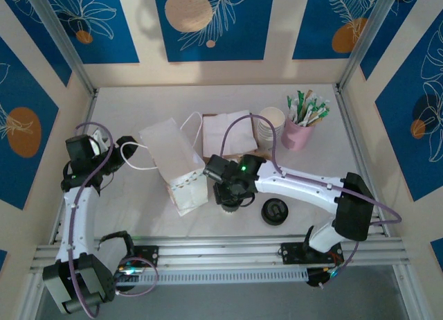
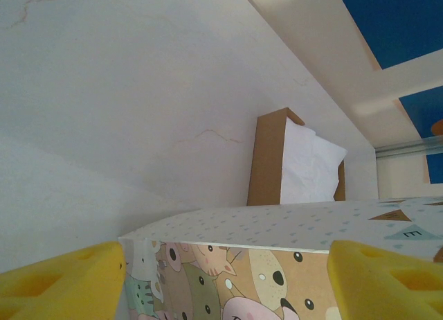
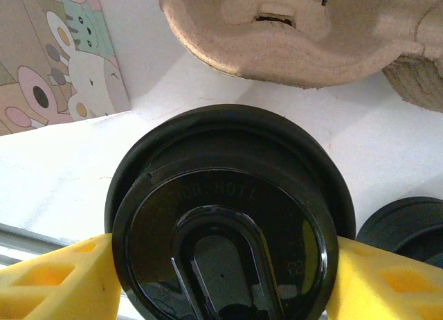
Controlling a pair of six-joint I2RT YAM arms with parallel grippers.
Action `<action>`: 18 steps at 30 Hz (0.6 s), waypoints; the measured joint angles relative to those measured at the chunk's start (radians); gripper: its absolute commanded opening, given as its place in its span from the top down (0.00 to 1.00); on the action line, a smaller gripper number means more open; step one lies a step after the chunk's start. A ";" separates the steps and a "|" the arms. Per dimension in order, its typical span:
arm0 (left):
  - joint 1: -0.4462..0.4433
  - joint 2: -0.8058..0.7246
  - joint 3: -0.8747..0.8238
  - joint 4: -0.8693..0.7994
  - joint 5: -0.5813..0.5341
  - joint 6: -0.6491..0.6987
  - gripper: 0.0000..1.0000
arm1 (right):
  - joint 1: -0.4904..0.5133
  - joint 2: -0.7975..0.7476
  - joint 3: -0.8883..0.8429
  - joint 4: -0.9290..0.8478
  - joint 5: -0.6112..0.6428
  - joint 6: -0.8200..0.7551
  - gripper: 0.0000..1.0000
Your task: Pack the takeout coffee
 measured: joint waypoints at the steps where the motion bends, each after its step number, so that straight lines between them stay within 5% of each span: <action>1: 0.000 0.000 0.000 0.000 0.000 0.000 0.23 | 0.000 -0.003 -0.005 0.005 -0.002 0.006 0.32; 18: 0.000 0.000 0.000 0.000 0.000 0.000 0.23 | -0.027 0.047 0.046 -0.046 -0.047 0.014 0.34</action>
